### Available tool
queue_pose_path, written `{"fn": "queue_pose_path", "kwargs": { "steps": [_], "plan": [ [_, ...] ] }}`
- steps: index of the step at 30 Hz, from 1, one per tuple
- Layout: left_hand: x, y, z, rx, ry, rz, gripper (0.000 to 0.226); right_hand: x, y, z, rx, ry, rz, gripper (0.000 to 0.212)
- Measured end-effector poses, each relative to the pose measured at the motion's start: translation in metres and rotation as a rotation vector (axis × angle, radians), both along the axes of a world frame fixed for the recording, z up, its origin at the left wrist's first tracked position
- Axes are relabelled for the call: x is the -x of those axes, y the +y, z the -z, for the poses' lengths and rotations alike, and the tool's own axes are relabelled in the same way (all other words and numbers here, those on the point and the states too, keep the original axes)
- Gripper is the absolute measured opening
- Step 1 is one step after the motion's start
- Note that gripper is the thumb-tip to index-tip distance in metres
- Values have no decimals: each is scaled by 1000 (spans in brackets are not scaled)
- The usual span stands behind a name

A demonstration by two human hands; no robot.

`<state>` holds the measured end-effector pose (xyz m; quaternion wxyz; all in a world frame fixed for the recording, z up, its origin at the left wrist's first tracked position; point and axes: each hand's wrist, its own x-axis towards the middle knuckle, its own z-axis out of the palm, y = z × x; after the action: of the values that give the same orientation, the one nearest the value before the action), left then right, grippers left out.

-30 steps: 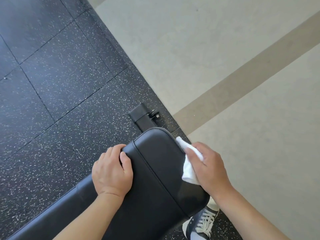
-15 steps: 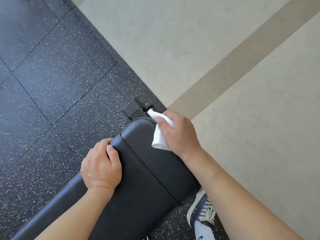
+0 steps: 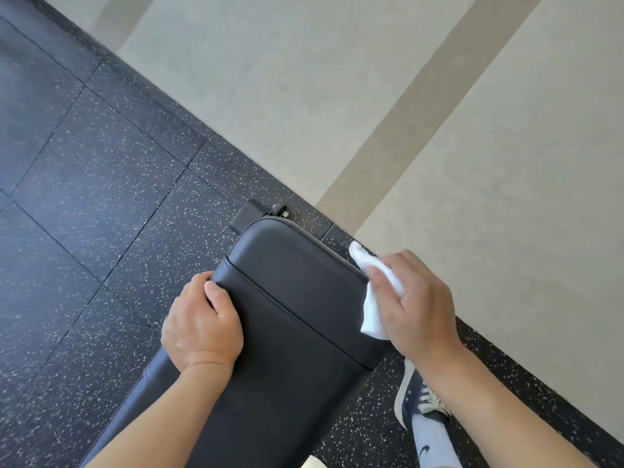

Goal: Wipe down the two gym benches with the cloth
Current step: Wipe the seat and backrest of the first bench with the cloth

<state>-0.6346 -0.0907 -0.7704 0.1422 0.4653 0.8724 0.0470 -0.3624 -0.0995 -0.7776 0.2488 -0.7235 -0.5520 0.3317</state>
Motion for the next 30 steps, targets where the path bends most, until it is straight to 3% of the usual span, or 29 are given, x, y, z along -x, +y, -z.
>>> {"fn": "queue_pose_path", "kwargs": {
  "steps": [6,13,19,22,25,30],
  "plan": [
    [4,-2,4,-7,11,9,54,47,44,0,-205,-191,-45,25],
    [7,-5,8,-6,13,22,37,75,-15,-6,-412,-439,8,14],
    [12,-8,2,-41,-117,98,36,95,-62,-20,-350,-443,-88,13],
    [29,-25,-6,-61,-205,306,43,105,-73,-27,-339,-501,-155,14],
    [59,-69,-11,-41,-144,489,57,118,-78,-31,-310,-510,-119,13],
    [117,-158,-11,-54,-52,506,63,187,-117,-32,-370,-509,-274,15]
  ]
}}
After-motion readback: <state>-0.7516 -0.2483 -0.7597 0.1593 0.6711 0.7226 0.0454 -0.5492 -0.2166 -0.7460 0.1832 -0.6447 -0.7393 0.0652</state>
